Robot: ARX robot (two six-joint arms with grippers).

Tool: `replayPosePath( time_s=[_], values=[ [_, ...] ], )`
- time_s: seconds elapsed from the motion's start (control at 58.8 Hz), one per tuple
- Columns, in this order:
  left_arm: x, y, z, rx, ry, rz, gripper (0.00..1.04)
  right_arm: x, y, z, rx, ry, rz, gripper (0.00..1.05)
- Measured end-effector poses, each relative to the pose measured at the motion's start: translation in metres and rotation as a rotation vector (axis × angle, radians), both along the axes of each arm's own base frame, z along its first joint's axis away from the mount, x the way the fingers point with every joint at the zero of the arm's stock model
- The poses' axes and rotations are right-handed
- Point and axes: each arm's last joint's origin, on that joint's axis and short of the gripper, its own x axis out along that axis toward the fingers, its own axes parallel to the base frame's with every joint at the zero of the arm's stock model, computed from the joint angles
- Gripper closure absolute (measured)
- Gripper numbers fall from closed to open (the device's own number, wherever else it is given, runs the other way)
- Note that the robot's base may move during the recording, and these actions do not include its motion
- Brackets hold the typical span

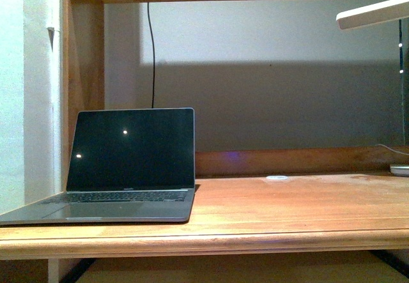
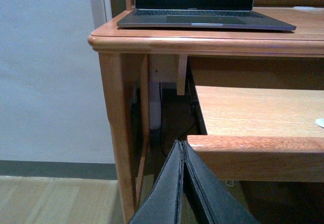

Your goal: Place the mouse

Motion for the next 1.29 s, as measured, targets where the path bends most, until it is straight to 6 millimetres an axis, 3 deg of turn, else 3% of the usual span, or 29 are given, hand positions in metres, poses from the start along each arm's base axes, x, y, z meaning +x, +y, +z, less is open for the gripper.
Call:
replayPosePath(
  time_s=[0.459, 0.63, 0.766, 1.021, 1.293],
  values=[
    [0.000, 0.002, -0.014, 0.000, -0.001, 0.007, 1.02, 0.000, 0.000, 0.000, 0.000, 0.000, 0.001, 0.07],
    [0.000, 0.002, -0.014, 0.000, -0.001, 0.005, 1.02, 0.002, 0.009, -0.004, -0.002, 0.143, 0.261, 0.07],
    [-0.001, 0.002, -0.014, 0.000, -0.002, 0.005, 1.02, 0.002, 0.022, 0.017, -0.054, 0.117, 0.280, 0.07],
    [-0.001, 0.002, -0.014, -0.002, -0.002, 0.005, 0.62, 0.015, 0.059, 0.056, -0.131, 0.060, 0.344, 0.07],
    [-0.001, 0.002, -0.014, -0.002, -0.002, 0.006, 0.16, 0.063, 0.105, 0.064, -0.230, 0.140, 0.333, 0.07]
  ],
)
